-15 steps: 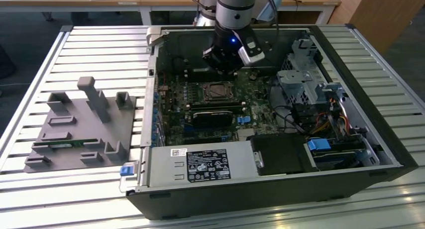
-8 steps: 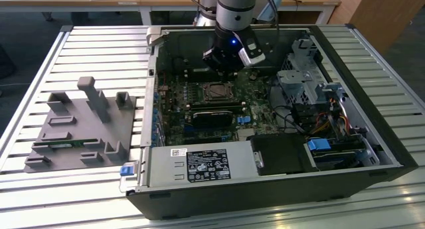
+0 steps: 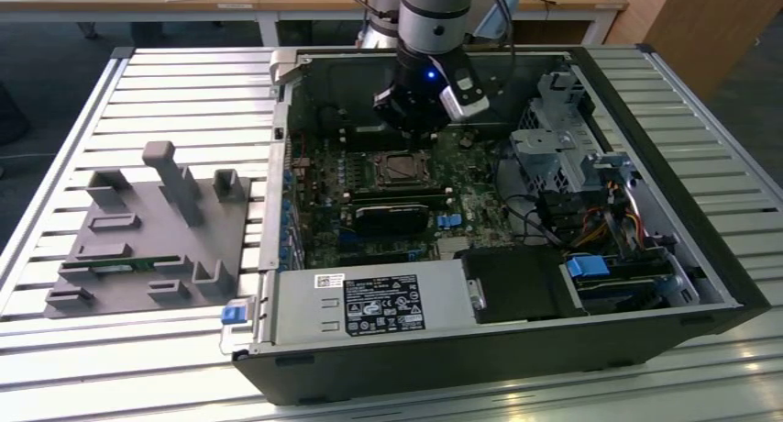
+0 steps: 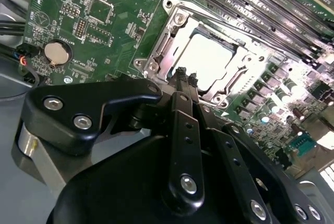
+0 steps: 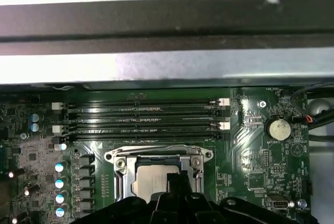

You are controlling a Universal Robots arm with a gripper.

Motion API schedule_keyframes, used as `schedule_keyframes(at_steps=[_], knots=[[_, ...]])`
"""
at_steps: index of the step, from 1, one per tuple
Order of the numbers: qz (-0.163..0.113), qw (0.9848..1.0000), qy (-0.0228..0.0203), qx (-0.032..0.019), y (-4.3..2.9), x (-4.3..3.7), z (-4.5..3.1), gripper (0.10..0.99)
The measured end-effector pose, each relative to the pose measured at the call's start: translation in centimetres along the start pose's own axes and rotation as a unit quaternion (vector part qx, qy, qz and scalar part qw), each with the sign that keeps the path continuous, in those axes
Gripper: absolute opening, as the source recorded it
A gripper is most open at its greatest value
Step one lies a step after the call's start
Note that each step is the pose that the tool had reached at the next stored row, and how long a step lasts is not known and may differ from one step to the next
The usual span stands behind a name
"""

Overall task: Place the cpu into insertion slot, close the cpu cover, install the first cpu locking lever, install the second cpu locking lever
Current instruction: 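Install the second cpu locking lever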

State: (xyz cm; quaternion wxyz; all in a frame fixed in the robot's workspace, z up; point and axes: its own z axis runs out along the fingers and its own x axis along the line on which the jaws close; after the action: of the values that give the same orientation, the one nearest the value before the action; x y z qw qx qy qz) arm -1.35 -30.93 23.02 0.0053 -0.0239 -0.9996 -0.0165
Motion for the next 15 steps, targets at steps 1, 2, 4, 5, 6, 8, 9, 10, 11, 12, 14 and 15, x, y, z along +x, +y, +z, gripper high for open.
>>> schedule_keyframes(at_steps=[1,2,4,5,6,8,9,10,11,12,14,15], knots=[[0.000,1.0000,0.0000,0.0000,0.00,0.00,-0.14,0.106],[0.000,1.0000,0.0000,0.0000,0.00,0.00,-0.20,0.106],[0.000,1.0000,0.0000,0.0001,-0.05,0.00,-0.20,0.106],[0.000,1.0000,0.0000,0.0002,-0.12,-0.01,-0.21,0.106],[0.000,1.0000,0.0000,0.0002,-0.20,-0.01,-0.22,0.106],[0.000,1.0000,0.0000,0.0002,-0.41,-0.02,-0.22,0.106],[0.000,1.0000,0.0001,0.0003,-0.53,-0.02,-0.23,0.106],[0.000,1.0000,0.0000,0.0002,-0.66,-0.03,-0.23,0.106],[0.000,1.0000,0.0000,0.0002,-0.80,-0.04,-0.23,0.106],[0.000,1.0000,0.0000,0.0002,-0.93,-0.04,-0.24,0.106],[0.000,1.0000,0.0000,0.0002,-1.19,-0.05,-0.25,0.106],[0.000,1.0000,0.0000,0.0002,-1.30,-0.06,-0.25,0.106]])
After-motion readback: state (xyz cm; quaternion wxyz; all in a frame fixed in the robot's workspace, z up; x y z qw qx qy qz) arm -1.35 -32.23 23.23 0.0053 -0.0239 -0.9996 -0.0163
